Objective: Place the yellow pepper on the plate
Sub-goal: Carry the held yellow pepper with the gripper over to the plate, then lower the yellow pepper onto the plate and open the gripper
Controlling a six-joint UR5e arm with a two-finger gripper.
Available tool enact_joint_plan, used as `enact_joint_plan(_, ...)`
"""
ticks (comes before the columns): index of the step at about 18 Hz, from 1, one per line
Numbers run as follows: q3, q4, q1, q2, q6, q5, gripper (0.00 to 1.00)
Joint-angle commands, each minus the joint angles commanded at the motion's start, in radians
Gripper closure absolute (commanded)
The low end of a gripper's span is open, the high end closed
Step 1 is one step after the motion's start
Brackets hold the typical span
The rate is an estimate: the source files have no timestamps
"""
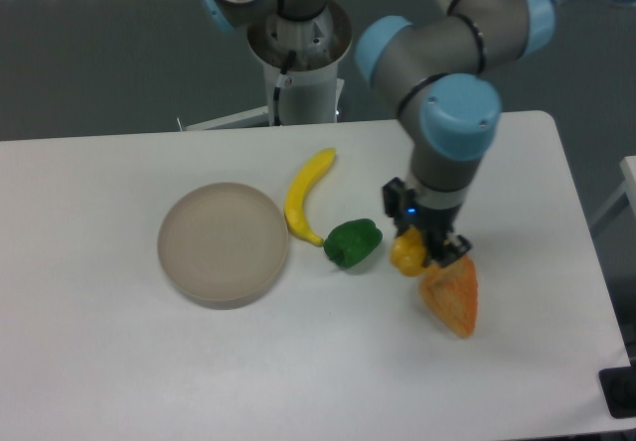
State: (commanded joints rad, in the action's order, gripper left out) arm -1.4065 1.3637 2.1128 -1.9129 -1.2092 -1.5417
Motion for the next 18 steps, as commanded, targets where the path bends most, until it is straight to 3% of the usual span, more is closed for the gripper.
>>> enact_joint_plan(4, -0.093, 0.000, -0.144, 0.018, 0.059, 0.005, 0.62)
enact_joint_plan(9, -0.163, -0.008, -0.241, 0.029, 0.094, 0.026, 0.52)
enact_joint_plan(13, -0.251, -0.119, -0.318, 0.034, 0.138, 0.026, 0.48)
enact_joint_plan(15, -0.290, -0.181, -0.344, 0.032, 0.140, 0.026, 0.40)
enact_joint_plan(16, -0.296, -0.192, -0.347, 0.028, 0.140, 0.026, 0.25)
enact_joint_plan(17, -0.298, -0.193, -0.347, 0.026, 0.142, 0.025, 0.00)
enact_joint_plan(18, -0.298, -0.193, -0.347, 0.028, 0.142, 0.025, 0.00)
